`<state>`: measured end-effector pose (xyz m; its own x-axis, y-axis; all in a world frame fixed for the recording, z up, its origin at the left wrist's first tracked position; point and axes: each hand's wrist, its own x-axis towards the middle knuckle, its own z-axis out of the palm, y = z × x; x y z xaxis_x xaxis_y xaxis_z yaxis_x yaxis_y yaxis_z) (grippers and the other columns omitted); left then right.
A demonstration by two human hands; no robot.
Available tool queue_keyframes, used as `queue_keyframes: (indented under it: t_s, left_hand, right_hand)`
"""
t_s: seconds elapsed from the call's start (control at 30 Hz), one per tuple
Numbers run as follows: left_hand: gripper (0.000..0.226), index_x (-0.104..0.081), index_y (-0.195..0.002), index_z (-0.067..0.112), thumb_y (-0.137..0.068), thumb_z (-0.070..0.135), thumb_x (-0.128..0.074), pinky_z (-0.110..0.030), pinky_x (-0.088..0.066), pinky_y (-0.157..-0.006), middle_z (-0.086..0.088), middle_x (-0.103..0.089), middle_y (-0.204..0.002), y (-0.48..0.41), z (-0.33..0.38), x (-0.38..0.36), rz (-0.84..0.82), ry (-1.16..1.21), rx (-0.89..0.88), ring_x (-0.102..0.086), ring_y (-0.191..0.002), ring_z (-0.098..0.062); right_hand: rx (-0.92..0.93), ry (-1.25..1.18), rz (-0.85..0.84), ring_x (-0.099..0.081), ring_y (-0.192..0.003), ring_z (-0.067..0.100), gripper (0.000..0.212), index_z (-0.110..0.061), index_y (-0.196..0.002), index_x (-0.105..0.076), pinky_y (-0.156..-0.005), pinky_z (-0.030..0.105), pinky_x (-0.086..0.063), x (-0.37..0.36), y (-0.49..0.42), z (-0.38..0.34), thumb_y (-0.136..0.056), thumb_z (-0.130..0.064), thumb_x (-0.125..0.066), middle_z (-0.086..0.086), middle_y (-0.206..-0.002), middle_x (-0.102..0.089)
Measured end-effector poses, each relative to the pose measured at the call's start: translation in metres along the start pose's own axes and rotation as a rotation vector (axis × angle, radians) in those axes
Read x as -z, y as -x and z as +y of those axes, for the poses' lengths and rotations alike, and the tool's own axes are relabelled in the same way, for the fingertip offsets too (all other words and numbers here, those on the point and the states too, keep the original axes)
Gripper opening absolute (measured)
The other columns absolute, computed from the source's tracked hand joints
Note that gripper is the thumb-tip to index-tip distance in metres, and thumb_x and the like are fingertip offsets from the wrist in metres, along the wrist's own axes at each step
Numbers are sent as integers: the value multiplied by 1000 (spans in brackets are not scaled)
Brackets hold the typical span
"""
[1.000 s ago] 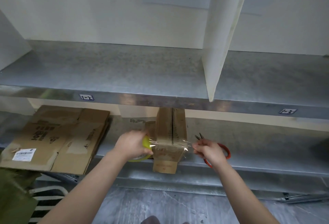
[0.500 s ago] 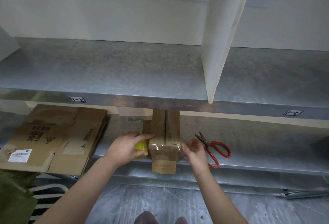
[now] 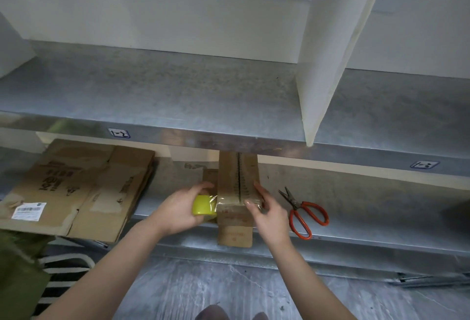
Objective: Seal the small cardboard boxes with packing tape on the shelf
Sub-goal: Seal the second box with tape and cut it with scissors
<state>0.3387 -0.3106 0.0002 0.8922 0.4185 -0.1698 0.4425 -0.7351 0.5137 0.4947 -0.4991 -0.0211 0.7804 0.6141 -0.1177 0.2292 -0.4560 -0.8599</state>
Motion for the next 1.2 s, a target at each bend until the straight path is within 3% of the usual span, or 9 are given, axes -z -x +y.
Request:
queue_keyframes:
  t_s: [0.07, 0.2, 0.37, 0.5, 0.7, 0.87, 1.03, 1.1, 1.2]
  left_hand:
    - [69, -44, -133, 29, -73, 43, -77, -15, -37, -83, 11, -60, -124, 3, -4, 4, 1, 46, 40, -56, -112, -13]
    - [55, -51, -123, 30, -75, 42, -77, -26, -47, -81, 6, -64, -115, 1, -10, 11, -31, -67, 73, -60, -101, -14]
    - [53, -52, -129, 25, -80, 35, -70, -31, -51, -80, 4, -56, -124, -4, -8, 10, -18, -306, 84, -60, -104, -19]
    - [53, -56, -125, 28, -77, 38, -74, -29, -50, -81, 9, -56, -123, -1, -11, 12, 45, -237, 58, -59, -104, -15]
    - [53, -53, -115, 29, -72, 46, -79, -28, -45, -75, 7, -62, -111, 8, -7, 11, 92, -147, 46, -60, -97, -17]
    - [52, -54, -113, 29, -71, 45, -80, -25, -39, -69, 6, -62, -108, 11, 0, 9, 113, -174, 67, -58, -92, -15]
    - [55, -53, -114, 27, -71, 48, -80, -28, -42, -74, 5, -61, -111, 17, 5, 4, 99, -168, 112, -56, -95, -15]
    - [56, -53, -115, 27, -71, 48, -81, -26, -39, -73, 6, -61, -112, 18, 5, 1, 121, -150, 125, -54, -94, -13]
    - [57, -53, -116, 26, -71, 48, -80, -25, -38, -73, 6, -60, -114, 17, 6, -2, 130, -160, 140, -54, -96, -12]
  right_hand:
    - [-29, -84, -12, -60, -115, 13, 54, -37, -137, -53, -92, 19, -44, 0, -3, 2, -86, -34, -72, -6, -124, -66]
    - [-45, -130, -33, -56, -107, 1, 55, -39, -136, -53, -91, 14, -42, -3, -5, 3, -85, -33, -73, -8, -125, -65]
    - [-33, -106, -40, -60, -114, 9, 55, -39, -136, -53, -92, 16, -44, -3, -8, 4, -85, -37, -73, -5, -126, -66]
    - [21, -35, -56, -57, -110, 5, 54, -37, -138, -51, -89, 16, -43, -1, -9, 5, -87, -41, -70, -7, -126, -64]
    - [166, 56, -280, -39, -131, 1, 51, -40, -143, -35, -105, 21, -30, 22, -12, 23, -96, -51, -50, -15, -145, -43]
    - [207, 535, -78, -31, -141, 23, 52, -32, -146, -36, -115, 39, -26, 58, -7, 90, -98, -50, -43, 1, -151, -40]
    - [26, 887, -216, -1, -150, 27, 53, -36, -153, -16, -121, 46, -2, 78, -12, 141, -103, -48, -27, -4, -163, -10]
    - [10, 884, -242, -5, -150, 26, 53, -35, -153, -13, -121, 45, -7, 79, -16, 147, -103, -47, -25, -3, -163, -9]
    - [-5, 770, -99, -29, -141, 26, 48, -30, -147, -34, -113, 43, -26, 78, -20, 146, -102, -47, -35, 1, -153, -34]
